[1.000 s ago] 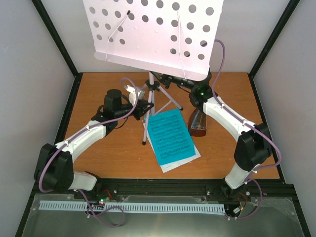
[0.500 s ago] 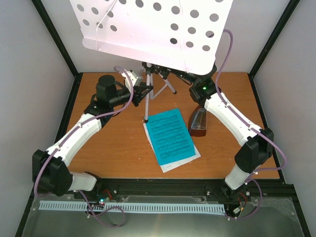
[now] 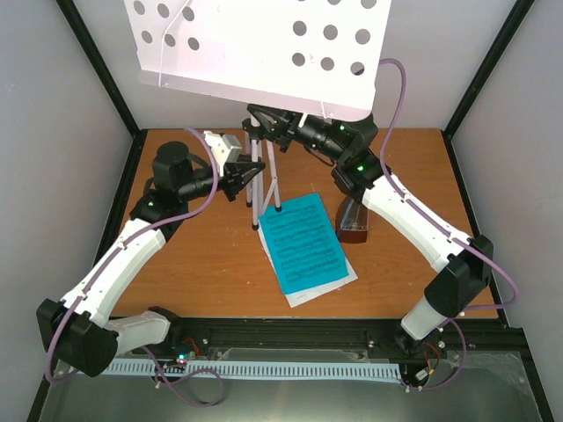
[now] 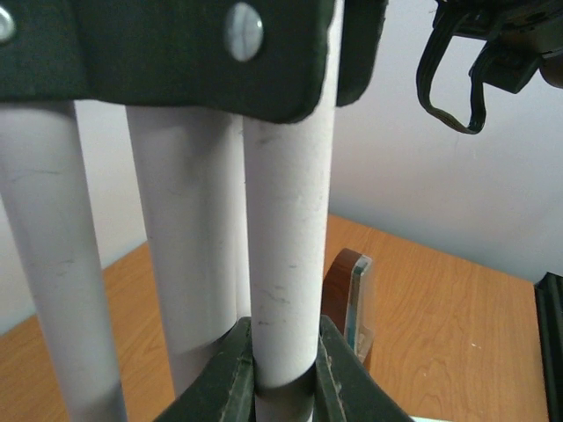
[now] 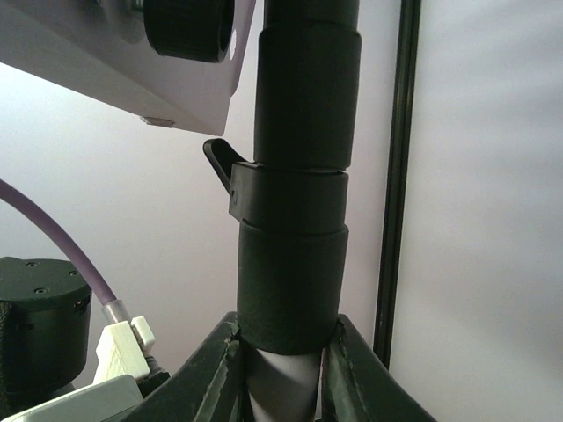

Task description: Pack up the instrument practice props

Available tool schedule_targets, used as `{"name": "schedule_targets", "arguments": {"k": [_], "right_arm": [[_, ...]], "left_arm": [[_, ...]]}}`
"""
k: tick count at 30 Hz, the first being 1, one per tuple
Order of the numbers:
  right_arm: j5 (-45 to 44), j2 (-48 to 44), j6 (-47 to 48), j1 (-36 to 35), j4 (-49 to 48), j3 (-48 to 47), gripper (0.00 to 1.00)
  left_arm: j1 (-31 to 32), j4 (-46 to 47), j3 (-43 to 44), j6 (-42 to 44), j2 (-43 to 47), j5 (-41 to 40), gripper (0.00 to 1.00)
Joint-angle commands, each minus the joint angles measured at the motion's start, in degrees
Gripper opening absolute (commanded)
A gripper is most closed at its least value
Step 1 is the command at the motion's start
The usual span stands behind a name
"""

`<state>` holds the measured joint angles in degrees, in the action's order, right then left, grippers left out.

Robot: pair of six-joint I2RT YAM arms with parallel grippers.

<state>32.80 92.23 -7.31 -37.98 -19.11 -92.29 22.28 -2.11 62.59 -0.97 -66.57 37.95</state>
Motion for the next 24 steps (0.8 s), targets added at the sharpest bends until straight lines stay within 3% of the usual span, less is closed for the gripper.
{"name": "schedule_targets", "arguments": {"k": [1, 4, 6, 15, 24], "right_arm": [[-5.4, -1.0, -2.1, -1.5, 0.7, 5.1, 0.03], [-12.3, -1.3, -2.6, -4.4, -0.3, 9.1, 0.03], [-17.3, -0.6, -1.7, -6.7, 0.0, 11.3, 0.03], [-17.5, 8.6, -16.6, -10.0, -2.2, 14.3, 0.03], [-17.9, 16.9, -23.8, -11.1, -5.8, 19.2, 0.03]], "left_arm": [[-0.2, 5.9, 9.0, -3.9, 5.3, -0.5, 0.0], [-0.2, -7.5, 12.2, -5.2, 5.5, -2.2, 0.0], [-0.2, -11.5, 9.5, -7.7, 8.3, -3.6, 0.0], [-0.2, -17.5, -1.9, -19.7, 15.9, -2.6, 0.0], [-0.2, -14.1, -12.5, -27.9, 17.0, -8.0, 0.0]]}}
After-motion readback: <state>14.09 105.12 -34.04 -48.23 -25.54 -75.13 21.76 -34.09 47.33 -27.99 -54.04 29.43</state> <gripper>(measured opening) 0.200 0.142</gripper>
